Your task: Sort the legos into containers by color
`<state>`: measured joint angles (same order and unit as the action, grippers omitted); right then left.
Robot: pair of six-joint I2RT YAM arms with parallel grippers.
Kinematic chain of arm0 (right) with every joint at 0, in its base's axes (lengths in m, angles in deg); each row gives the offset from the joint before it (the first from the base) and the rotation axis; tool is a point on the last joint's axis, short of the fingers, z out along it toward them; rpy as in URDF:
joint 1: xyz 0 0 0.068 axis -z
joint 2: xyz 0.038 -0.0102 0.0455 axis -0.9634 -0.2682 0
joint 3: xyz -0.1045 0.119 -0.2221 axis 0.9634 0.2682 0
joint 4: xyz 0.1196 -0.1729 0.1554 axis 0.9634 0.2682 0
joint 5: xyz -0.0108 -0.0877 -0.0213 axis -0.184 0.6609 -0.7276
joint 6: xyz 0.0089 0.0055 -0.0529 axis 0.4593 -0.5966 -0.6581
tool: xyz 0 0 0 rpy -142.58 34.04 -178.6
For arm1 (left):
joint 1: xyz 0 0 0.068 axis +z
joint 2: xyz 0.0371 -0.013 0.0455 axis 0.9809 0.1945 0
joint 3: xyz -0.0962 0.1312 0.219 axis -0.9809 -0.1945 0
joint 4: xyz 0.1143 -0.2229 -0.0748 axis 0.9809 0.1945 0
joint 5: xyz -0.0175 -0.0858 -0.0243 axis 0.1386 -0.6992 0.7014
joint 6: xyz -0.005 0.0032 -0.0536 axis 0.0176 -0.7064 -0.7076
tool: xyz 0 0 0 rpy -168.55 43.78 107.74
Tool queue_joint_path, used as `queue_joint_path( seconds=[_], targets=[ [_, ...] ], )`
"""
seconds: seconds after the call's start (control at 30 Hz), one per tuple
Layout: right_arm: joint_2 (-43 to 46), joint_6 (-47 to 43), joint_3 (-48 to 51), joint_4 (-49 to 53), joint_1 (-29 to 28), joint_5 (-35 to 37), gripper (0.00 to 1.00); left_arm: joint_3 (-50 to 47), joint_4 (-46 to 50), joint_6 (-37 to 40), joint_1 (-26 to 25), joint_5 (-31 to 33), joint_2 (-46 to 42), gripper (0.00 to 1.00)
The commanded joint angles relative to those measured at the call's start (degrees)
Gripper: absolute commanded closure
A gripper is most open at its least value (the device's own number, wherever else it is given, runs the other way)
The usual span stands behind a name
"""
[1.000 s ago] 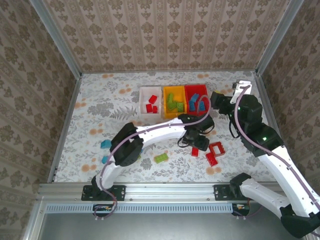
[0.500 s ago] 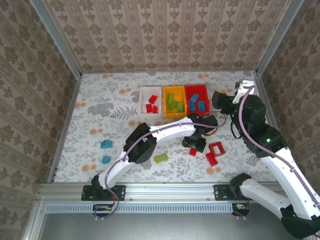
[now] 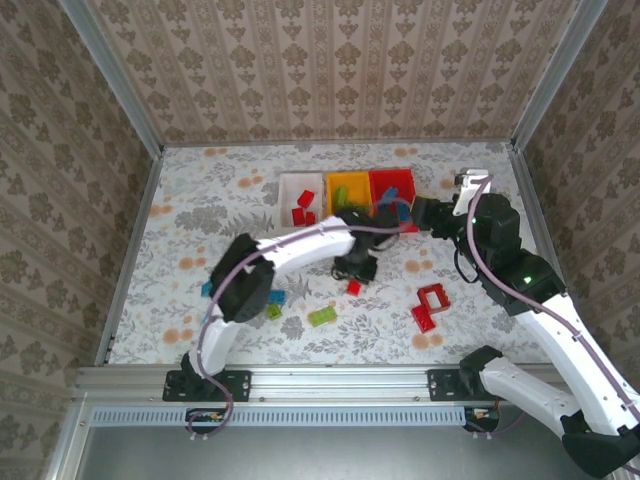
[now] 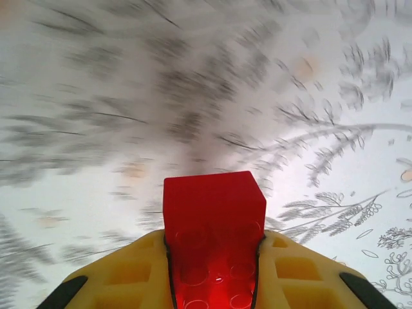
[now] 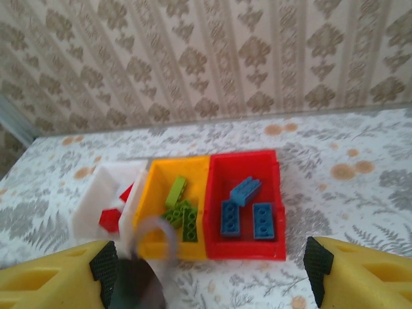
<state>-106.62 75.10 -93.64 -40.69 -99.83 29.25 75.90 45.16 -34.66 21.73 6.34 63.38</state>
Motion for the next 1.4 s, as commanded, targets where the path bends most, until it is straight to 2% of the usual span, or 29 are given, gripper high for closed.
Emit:
queue_joint_path(
  seconds=[0.0, 0.1, 0.2, 0.27, 0.37, 0.43, 0.6, 0.83, 1.13, 1.37],
  targets=[
    [-2.8, -0.5, 2.9, -3.6, -0.9, -13.7, 0.21, -1.9, -0.4, 1.3, 7.0, 3.8, -8.1, 0.76],
    [-7.0, -0.3, 4.8, -8.7, -4.3, -19.2, 0.22, 0.6, 0.8, 5.0, 12.9, 5.3, -8.4, 0.76],
    [-9.7, -0.6, 9.2, -20.7, -8.8, -22.0, 0.21, 5.9, 1.4, 8.8, 17.4, 7.6, -6.1, 0.76],
    [-12.3, -0.4, 11.4, -28.8, -11.1, -22.2, 0.20, 10.7, 2.3, 10.2, 20.0, 9.0, -3.1, 0.76],
    [-17.6, 2.4, 14.2, -41.7, -11.5, -20.3, 0.18, 18.1, 3.1, 11.8, 22.8, 10.8, 2.3, 0.76],
    [-20.8, 3.8, 14.5, -45.7, -11.1, -18.7, 0.17, 22.9, 3.9, 12.4, 24.1, 12.3, 5.9, 0.76],
    [-27.5, 6.1, 10.8, -46.6, -9.0, -19.0, 0.17, 31.6, 4.9, 12.3, 26.6, 15.6, 12.9, 0.78],
    [-27.9, 7.7, 11.5, -45.4, -7.4, -18.8, 0.18, 36.3, 3.8, 13.5, 27.9, 15.3, 18.9, 0.75],
    [-28.4, 6.5, 9.8, -42.7, -6.7, -19.5, 0.17, 36.1, 4.9, 13.2, 27.8, 14.9, 19.1, 0.53],
    [-27.4, 2.7, 9.0, -39.5, -6.6, -19.8, 0.17, 35.9, 5.6, 12.4, 26.7, 14.4, 14.3, 0.48]
  ],
)
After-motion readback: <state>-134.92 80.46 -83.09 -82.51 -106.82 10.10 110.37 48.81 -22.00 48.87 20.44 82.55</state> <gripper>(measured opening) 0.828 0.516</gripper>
